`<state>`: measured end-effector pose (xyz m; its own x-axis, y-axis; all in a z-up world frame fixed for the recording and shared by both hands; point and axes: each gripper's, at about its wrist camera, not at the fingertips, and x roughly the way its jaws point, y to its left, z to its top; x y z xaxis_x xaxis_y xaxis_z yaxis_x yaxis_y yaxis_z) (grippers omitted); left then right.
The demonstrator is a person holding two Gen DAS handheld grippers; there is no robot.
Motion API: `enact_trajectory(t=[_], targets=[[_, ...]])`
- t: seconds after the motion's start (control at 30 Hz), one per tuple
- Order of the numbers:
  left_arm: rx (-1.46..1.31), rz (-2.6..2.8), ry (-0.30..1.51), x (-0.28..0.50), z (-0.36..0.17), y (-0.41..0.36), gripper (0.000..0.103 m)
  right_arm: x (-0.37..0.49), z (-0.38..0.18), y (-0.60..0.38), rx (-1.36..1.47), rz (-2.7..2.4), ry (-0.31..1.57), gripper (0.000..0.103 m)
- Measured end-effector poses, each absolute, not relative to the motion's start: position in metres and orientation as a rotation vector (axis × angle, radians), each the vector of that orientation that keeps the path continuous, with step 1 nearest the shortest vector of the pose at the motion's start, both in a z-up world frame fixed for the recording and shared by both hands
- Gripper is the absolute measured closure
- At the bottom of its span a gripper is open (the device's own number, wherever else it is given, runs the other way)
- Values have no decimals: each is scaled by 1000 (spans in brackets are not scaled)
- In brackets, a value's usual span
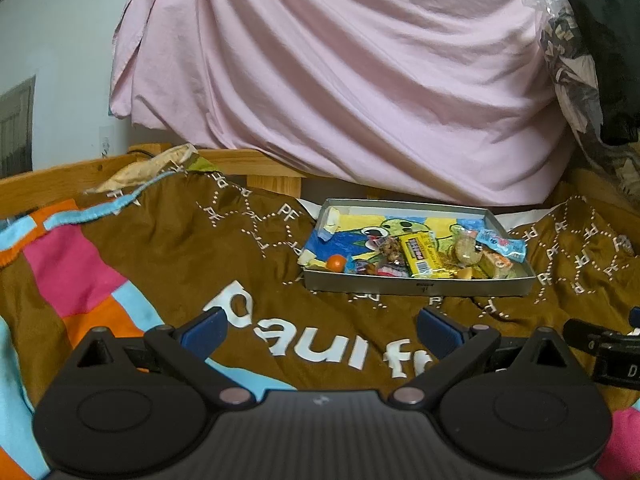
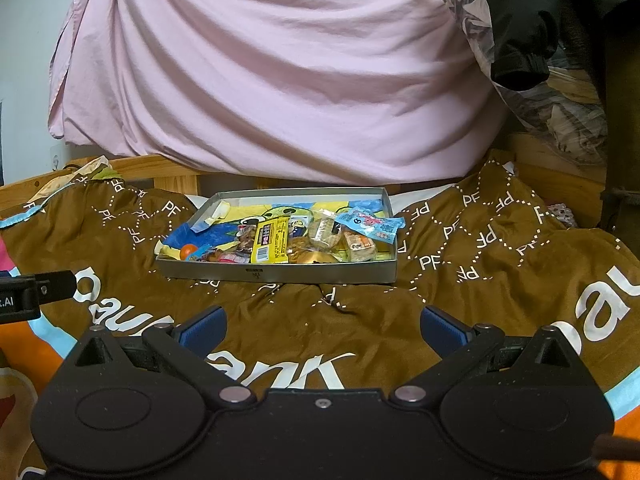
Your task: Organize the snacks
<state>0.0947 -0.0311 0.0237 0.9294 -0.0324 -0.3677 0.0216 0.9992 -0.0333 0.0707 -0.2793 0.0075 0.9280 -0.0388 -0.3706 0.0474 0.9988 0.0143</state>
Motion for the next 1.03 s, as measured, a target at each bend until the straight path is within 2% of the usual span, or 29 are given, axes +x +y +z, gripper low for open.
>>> enact_trajectory(t=[1.03], targets=[[19, -1, 406, 96, 21, -33, 0, 72, 5, -279, 18, -27, 398, 1]])
